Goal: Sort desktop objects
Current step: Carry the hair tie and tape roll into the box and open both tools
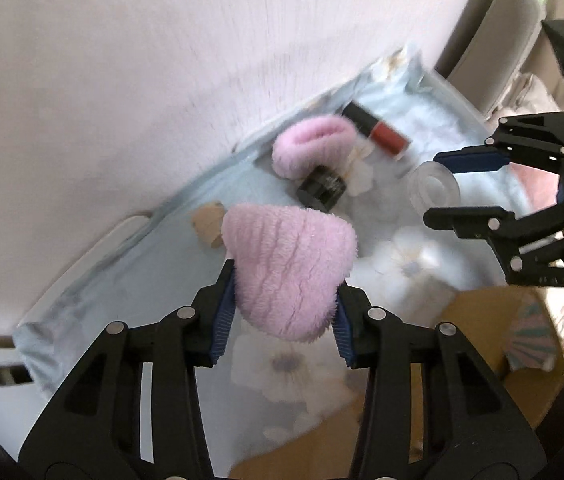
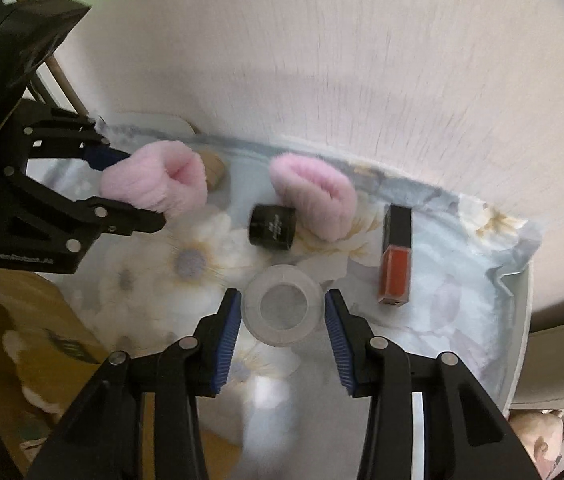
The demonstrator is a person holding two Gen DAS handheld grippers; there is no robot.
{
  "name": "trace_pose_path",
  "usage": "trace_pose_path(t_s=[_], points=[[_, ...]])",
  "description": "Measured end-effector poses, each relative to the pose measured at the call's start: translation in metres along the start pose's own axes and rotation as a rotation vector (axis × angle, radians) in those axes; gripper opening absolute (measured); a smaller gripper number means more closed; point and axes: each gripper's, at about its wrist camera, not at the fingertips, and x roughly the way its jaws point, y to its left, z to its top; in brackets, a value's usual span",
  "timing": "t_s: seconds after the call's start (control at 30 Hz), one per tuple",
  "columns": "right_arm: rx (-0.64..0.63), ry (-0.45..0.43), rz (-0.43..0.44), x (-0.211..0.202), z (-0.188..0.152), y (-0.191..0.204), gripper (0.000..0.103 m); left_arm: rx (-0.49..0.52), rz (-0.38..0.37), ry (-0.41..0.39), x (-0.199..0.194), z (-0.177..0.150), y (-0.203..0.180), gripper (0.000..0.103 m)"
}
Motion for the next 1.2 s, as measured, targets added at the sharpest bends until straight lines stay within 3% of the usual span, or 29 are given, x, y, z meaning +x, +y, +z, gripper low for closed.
trace_pose_path(t_s=[0.23,0.43,0.63,0.8,1.0,1.2], points=[[0.033,-0.045,0.038,-0.069,0.001,0.021,0.039,-0.07,-0.029,-0.088,-0.08,-0.029,0.009,0.039],[-0.005,-0.044,0.068,-0.093,0.004,0.065,0.039,-0.206,-0.072,-0.063,-0.118,-0.092,0.016,0.039],[-0.026,-0.022,0.108,-0.104,-0.012,0.1,0.039,-0.297,-0.091,-0.019,-0.108,-0.144,0.0,0.039],[-0.035,0.046,0.121,-0.092,-0.044,0.122,0.039,-0.367,-0.131,0.036,-0.079,-0.177,-0.019,0.039],[-0.051,0.131,0.105,-0.069,-0.078,0.137,0.039,-0.422,-0.141,0.078,-0.067,-0.204,-0.029,0.039],[-0.046,0.168,0.096,-0.06,-0.089,0.14,0.039,-0.44,-0.129,0.091,-0.063,-0.211,-0.031,0.039]])
